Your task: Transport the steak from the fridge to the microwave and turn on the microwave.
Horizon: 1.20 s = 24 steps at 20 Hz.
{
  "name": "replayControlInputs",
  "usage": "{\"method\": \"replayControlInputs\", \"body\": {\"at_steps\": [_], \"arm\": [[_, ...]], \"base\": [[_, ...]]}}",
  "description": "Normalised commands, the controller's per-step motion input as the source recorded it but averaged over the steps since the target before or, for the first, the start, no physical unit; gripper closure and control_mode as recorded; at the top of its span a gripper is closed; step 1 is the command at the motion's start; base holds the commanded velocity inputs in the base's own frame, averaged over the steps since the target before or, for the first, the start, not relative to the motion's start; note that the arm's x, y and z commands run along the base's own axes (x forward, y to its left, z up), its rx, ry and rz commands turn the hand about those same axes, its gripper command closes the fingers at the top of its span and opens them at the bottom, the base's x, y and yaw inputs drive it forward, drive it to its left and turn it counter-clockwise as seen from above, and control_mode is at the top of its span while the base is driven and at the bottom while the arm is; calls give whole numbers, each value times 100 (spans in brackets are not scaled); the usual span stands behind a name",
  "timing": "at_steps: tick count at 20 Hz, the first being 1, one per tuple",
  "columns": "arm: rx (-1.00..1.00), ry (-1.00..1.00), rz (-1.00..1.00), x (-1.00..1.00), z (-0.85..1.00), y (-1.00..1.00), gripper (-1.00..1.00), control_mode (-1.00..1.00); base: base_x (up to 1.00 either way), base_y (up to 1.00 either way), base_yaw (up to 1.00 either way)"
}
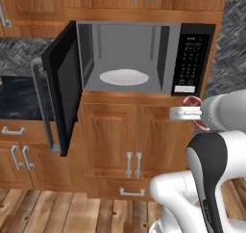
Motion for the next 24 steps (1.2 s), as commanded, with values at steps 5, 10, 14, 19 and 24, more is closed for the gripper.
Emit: {"method": "replayControlInputs", "body": {"at_steps": [5, 10, 14, 19, 24], "arm": [[0, 0, 0, 0, 0, 0, 100, 100], [0, 0, 0, 0, 0, 0, 100, 100], [0, 0, 0, 0, 0, 0, 100, 100], [0, 0, 0, 0, 0, 0, 100, 100], [0, 0, 0, 0, 0, 0, 100, 100]], "base": [[45, -33, 43], [34, -41, 41], [37, -44, 37], [31, -51, 35], [25, -49, 29]]}}
